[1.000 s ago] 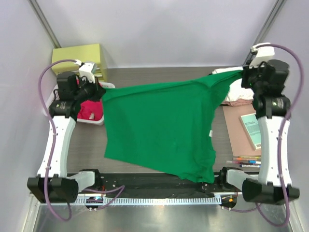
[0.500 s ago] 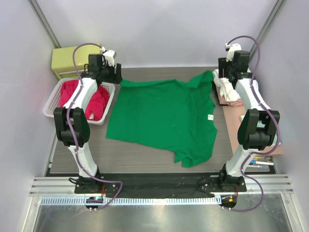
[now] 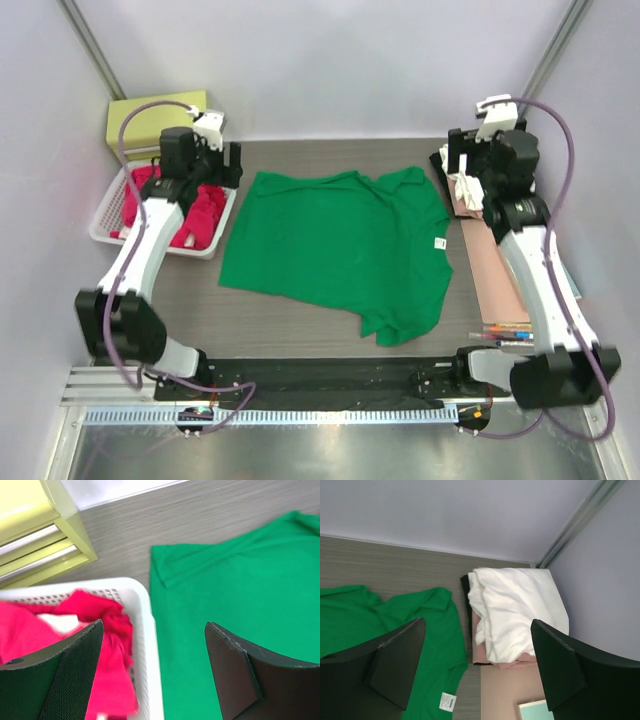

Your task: Fold and stack the t-shirts

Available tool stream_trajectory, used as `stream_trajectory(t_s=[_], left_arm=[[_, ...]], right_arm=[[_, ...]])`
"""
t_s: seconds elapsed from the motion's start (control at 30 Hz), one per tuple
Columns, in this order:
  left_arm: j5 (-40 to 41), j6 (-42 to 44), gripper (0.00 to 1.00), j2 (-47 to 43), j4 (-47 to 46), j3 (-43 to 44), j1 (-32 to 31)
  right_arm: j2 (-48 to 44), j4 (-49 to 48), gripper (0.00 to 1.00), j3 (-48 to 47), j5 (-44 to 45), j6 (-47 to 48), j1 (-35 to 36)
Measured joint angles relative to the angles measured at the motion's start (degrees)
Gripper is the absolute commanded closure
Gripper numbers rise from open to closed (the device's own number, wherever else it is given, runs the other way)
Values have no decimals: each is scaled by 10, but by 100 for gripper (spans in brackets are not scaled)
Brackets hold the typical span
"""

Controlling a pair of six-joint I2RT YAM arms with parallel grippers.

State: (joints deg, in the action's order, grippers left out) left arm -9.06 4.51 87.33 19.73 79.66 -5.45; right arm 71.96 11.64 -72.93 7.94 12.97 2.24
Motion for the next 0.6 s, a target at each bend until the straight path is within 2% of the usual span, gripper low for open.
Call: stream_trajectory(t_s=[0.17, 0.23, 0.37, 0.47, 0.5, 0.53, 0.57, 0.6], left_arm=[[-43, -19, 17, -179, 34, -77, -29], [-70, -33, 17, -216, 51, -92, -35], [-116, -72, 17, -228, 83, -129, -34], [-132, -95, 19, -201, 85, -174, -34], [-134, -107, 23, -187, 87, -196, -34], [-134, -117, 41, -179, 90, -211, -34], [-133, -127, 60, -174, 91, -226, -34], [-132, -138, 84, -171, 92, -240, -34]], right_arm=[[-160, 73, 10, 45, -77, -1, 5], [-211, 101, 10, 79, -94, 2, 4], [-282, 151, 14, 155, -111, 4, 4], [-294, 190, 17, 193, -129, 3, 4], [-293, 201, 25, 198, -136, 3, 4], [-290, 209, 28, 203, -141, 4, 4], [-283, 216, 39, 206, -146, 6, 4], [-276, 221, 97, 208, -148, 7, 4]])
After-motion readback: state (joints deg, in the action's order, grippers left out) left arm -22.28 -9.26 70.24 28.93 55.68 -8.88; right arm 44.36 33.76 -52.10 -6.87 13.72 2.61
